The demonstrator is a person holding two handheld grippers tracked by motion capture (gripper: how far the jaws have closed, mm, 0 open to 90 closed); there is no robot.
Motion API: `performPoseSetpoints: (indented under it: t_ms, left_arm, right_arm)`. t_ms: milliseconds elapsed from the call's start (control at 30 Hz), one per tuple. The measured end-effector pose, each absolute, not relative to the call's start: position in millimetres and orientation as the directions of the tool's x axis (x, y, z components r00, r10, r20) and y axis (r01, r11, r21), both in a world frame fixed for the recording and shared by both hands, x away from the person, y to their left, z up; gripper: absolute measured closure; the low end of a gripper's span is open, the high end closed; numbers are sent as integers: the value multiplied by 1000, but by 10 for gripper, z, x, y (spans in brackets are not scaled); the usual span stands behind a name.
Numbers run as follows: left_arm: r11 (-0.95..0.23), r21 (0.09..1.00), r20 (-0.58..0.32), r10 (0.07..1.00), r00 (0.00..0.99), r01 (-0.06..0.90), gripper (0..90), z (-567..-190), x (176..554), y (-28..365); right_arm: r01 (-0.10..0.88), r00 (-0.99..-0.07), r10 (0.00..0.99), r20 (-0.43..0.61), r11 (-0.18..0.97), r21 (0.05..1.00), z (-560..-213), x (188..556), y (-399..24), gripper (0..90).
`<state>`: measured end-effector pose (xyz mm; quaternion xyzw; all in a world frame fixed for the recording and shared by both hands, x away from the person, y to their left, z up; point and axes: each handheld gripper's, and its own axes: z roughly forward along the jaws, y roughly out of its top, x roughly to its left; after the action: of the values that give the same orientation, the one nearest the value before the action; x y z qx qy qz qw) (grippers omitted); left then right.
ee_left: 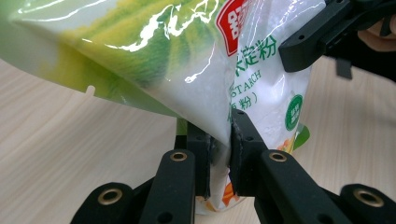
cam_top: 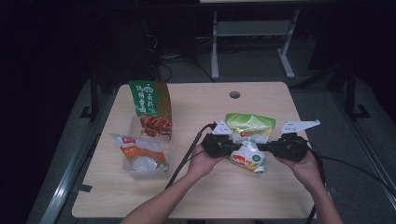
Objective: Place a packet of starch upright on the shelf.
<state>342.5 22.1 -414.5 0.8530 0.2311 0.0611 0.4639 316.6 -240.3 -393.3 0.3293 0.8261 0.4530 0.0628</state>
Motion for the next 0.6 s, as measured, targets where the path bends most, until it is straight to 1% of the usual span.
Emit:
performPoseSetpoints:
  t_ms: [133, 167, 200, 300, 400, 467, 500, 533, 600]
  left_arm:
    - [-460, 822, -102, 460, 882, 335, 805, -4164, 3382, 322]
    - [-466, 821, -97, 455, 885, 330, 805, -4162, 3376, 338]
    - [-470, 820, -95, 452, 887, 327, 805, -4159, 3365, 344]
    - [-481, 823, -69, 443, 894, 302, 806, -4149, 3323, 328]
    - [-477, 827, -62, 450, 891, 299, 806, -4149, 3297, 316]
    - [-476, 825, -68, 450, 891, 304, 806, -4152, 3297, 336]
    - [-469, 829, -72, 451, 890, 305, 806, -4158, 3299, 345]
    - [-467, 829, -79, 450, 890, 309, 805, -4161, 3297, 357]
    - [-464, 828, -84, 453, 888, 315, 799, -4157, 3286, 371]
  right_arm:
    - [493, -784, 583, 213, 376, 785, -3980, 3194, -2314, 869]
    - [491, -789, 576, 214, 381, 783, -3979, 3202, -2298, 848]
    - [491, -792, 571, 216, 386, 781, -3972, 3209, -2278, 799]
    - [487, -796, 567, 211, 395, 779, -3937, 3241, -2213, 698]
    - [483, -804, 554, 215, 400, 779, -3910, 3280, -2149, 679]
    - [493, -803, 553, 223, 405, 770, -3903, 3297, -2109, 675]
    - [494, -803, 554, 222, 408, 768, -3902, 3302, -2095, 698]
    - [490, -803, 555, 216, 412, 768, -3901, 3309, -2088, 752]
    - [493, -800, 560, 215, 408, 768, -3898, 3315, -2080, 802]
